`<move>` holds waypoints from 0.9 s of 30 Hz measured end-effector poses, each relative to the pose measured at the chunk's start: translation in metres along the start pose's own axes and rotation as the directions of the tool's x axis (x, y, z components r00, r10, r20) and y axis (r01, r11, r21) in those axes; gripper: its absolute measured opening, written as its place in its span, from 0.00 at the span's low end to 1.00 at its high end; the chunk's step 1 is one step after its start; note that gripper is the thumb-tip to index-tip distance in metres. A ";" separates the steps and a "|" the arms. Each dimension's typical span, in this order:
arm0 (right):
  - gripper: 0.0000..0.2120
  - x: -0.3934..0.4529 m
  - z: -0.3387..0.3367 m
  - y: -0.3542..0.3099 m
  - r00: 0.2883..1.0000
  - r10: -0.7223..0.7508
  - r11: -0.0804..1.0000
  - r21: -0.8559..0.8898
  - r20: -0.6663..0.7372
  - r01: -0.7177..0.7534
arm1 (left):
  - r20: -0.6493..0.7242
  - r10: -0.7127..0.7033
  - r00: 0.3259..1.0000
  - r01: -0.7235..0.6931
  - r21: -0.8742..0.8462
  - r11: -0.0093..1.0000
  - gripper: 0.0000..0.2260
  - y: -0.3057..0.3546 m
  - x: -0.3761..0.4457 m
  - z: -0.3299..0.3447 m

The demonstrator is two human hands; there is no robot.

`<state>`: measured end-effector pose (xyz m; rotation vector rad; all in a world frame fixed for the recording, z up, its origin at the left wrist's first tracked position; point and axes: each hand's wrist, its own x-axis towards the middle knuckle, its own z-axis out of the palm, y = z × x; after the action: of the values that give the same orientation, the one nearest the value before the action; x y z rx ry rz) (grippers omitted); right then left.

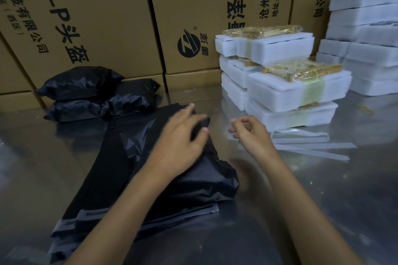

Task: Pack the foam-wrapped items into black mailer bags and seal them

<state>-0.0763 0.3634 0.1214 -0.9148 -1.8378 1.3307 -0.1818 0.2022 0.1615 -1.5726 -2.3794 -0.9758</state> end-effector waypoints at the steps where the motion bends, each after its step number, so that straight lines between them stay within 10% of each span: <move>1: 0.15 -0.004 0.005 -0.004 0.998 0.023 1.000 -0.001 0.062 -0.023 | -0.060 -0.065 0.996 0.067 0.037 0.997 0.20 -0.011 -0.001 -0.011; 5: 0.42 -0.020 0.001 -0.016 0.941 0.159 0.961 -0.264 0.298 -0.078 | 0.061 -0.582 0.811 0.583 -0.008 0.812 0.33 -0.065 -0.012 -0.042; 8: 0.47 -0.030 0.003 -0.019 0.891 0.246 0.930 -0.351 0.382 -0.106 | 0.345 -0.708 0.616 0.787 -0.299 0.539 0.27 -0.077 -0.026 -0.038; 16: 0.21 -0.058 0.025 -0.028 0.817 0.128 0.991 -0.111 0.563 -0.078 | 0.232 -0.683 0.693 0.560 -0.770 0.307 0.16 -0.102 -0.014 -0.032; 22: 0.24 -0.064 0.068 -0.038 0.872 0.026 0.980 0.161 0.489 -0.120 | 0.035 -0.538 0.842 0.234 -0.923 0.306 0.26 -0.122 -0.028 -0.047; 27: 0.23 -0.030 0.105 -0.056 0.932 0.108 0.795 0.532 0.347 -0.290 | 0.089 -0.410 0.908 0.117 -0.992 0.044 0.17 -0.140 -0.004 -0.066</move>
<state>-0.1571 0.2742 0.1460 -0.6058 -1.4072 2.1108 -0.3163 0.1261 0.1498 -0.8962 -1.6786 -3.1702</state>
